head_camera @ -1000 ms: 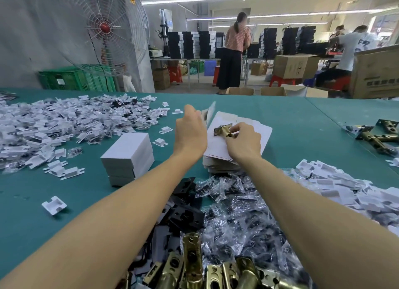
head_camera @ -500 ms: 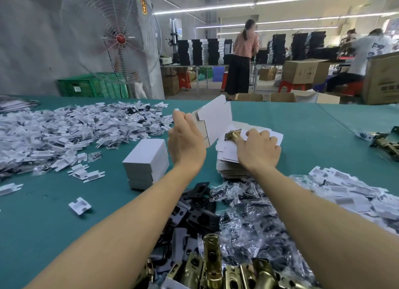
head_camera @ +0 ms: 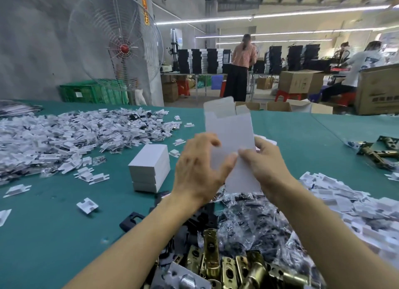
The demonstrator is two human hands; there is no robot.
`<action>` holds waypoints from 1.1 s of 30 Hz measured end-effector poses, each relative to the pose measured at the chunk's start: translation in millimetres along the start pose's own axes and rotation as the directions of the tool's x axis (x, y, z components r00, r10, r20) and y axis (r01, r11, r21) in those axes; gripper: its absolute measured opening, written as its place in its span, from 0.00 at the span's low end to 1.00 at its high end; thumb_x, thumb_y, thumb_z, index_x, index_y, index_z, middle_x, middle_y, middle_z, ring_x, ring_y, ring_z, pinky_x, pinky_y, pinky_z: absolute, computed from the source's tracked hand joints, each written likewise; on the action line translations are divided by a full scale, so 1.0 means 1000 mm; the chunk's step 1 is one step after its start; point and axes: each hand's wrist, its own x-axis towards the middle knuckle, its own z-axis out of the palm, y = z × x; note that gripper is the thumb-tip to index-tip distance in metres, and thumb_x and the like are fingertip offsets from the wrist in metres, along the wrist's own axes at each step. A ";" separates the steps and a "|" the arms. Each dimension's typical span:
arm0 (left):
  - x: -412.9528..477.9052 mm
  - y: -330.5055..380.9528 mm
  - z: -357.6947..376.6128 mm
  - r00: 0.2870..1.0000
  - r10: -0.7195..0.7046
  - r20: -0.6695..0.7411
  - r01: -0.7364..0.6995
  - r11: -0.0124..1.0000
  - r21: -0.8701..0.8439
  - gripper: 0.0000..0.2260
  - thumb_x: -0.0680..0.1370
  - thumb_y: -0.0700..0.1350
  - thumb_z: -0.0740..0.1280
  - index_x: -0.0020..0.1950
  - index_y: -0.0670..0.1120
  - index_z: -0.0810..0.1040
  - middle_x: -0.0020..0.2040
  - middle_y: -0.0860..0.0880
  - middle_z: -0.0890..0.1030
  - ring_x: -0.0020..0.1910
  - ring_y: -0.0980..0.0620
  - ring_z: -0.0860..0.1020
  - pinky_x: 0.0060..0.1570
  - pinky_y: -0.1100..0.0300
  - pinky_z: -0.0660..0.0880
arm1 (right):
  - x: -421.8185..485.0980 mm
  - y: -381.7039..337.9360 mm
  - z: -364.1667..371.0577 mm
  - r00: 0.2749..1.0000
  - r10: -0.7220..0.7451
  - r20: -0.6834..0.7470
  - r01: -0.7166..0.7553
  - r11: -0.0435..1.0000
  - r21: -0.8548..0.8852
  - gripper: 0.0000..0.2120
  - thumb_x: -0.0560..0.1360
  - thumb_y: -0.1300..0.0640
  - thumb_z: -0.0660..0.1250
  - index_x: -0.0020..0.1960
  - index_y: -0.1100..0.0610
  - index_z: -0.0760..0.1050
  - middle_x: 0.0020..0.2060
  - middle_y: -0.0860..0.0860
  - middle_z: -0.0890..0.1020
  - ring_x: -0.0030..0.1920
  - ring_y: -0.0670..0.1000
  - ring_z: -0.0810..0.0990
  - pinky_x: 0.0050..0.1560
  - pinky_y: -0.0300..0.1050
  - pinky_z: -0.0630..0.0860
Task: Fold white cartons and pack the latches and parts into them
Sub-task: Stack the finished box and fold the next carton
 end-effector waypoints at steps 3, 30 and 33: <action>0.014 0.005 -0.004 0.913 -0.391 0.119 0.408 0.853 -0.326 0.42 0.64 0.62 0.77 0.69 0.51 0.59 0.64 0.49 0.71 0.61 0.49 0.74 0.64 0.49 0.72 | -0.023 0.002 -0.004 0.981 -0.024 0.191 0.018 0.999 0.038 0.09 0.80 0.65 0.64 0.56 0.55 0.79 0.44 0.53 0.87 0.43 0.52 0.86 0.40 0.46 0.82; -0.027 -0.016 -0.016 0.880 0.063 0.470 -0.160 0.972 0.169 0.55 0.61 0.68 0.71 0.79 0.57 0.44 0.62 0.57 0.67 0.59 0.54 0.68 0.59 0.51 0.69 | -0.064 0.005 -0.013 0.991 -0.121 0.064 0.135 0.930 -0.343 0.05 0.76 0.62 0.66 0.44 0.55 0.79 0.35 0.55 0.84 0.36 0.58 0.84 0.34 0.59 0.82; -0.027 -0.014 -0.017 0.881 0.103 0.461 -0.145 0.988 0.056 0.50 0.61 0.62 0.74 0.79 0.54 0.55 0.64 0.56 0.70 0.61 0.54 0.72 0.60 0.52 0.71 | -0.066 0.004 -0.012 0.995 -0.082 0.053 0.095 0.945 -0.312 0.09 0.72 0.66 0.68 0.45 0.52 0.77 0.38 0.55 0.84 0.36 0.56 0.84 0.31 0.55 0.83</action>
